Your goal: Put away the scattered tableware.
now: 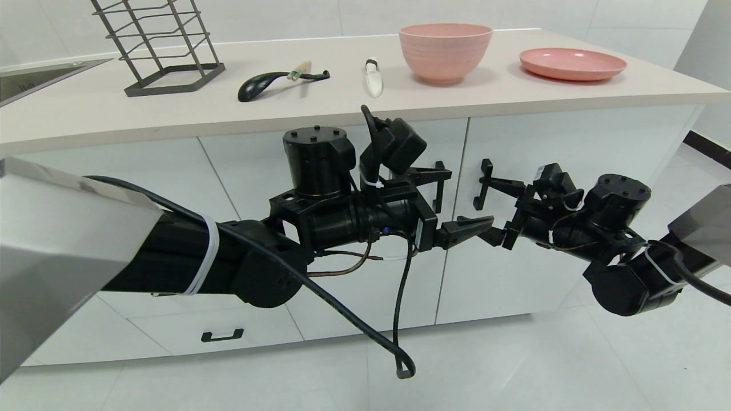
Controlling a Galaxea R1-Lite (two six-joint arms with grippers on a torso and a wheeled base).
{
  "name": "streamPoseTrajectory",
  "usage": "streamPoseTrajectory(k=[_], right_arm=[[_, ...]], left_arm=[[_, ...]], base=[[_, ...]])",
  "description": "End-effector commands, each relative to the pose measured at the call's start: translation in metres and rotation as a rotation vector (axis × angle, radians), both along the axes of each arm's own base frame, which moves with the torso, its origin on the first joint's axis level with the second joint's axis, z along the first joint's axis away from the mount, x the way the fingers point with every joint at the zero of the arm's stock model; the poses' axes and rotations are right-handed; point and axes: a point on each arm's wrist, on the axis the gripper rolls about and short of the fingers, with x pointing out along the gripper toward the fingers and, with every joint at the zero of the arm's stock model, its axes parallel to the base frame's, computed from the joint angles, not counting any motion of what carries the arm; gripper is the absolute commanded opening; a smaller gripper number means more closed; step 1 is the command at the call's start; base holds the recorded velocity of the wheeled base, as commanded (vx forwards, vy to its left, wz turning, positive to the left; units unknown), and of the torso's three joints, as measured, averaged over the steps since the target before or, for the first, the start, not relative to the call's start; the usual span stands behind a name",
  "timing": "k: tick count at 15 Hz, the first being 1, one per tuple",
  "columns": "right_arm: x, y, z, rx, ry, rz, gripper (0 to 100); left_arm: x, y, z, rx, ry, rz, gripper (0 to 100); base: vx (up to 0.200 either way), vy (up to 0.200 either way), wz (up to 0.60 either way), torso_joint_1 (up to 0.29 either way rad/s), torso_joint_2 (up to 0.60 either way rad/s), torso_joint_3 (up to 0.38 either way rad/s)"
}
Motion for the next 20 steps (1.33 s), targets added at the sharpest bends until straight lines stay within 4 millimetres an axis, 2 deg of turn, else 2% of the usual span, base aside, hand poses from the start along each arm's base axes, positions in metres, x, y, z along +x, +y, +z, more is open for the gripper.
streamPoseTrajectory(k=[1, 4, 8, 13, 16, 20], right_arm=[[0.009, 0.004, -0.007, 0.000, 0.000, 0.003, 100], [0.008, 0.015, -0.010, -0.013, 0.001, 0.108, 100], [-0.008, 0.012, 0.001, -0.029, -0.004, 0.183, 100], [-0.068, -0.003, 0.020, -0.046, 0.032, 0.216, 100], [-0.110, -0.014, 0.016, -0.060, 0.087, 0.219, 100], [-0.131, -0.020, 0.015, -0.068, 0.105, 0.215, 100]], left_arm=[[0.008, 0.004, -0.001, -0.002, -0.003, 0.020, 100], [0.016, 0.003, 0.001, -0.012, -0.017, 0.029, 100], [0.017, 0.000, -0.002, -0.009, -0.013, 0.028, 100], [0.015, -0.012, -0.011, 0.000, -0.003, 0.003, 100], [0.014, -0.032, -0.015, -0.008, -0.013, -0.028, 100], [0.009, -0.067, -0.013, -0.041, -0.045, -0.028, 100]], base=[[0.000, 0.000, 0.00, 0.000, 0.00, 0.000], [0.000, 0.000, 0.00, 0.000, 0.00, 0.000], [0.000, 0.000, 0.00, 0.000, 0.00, 0.000], [0.000, 0.000, 0.00, 0.000, 0.00, 0.000], [0.000, 0.000, 0.00, 0.000, 0.00, 0.000], [0.000, 0.000, 0.00, 0.000, 0.00, 0.000]])
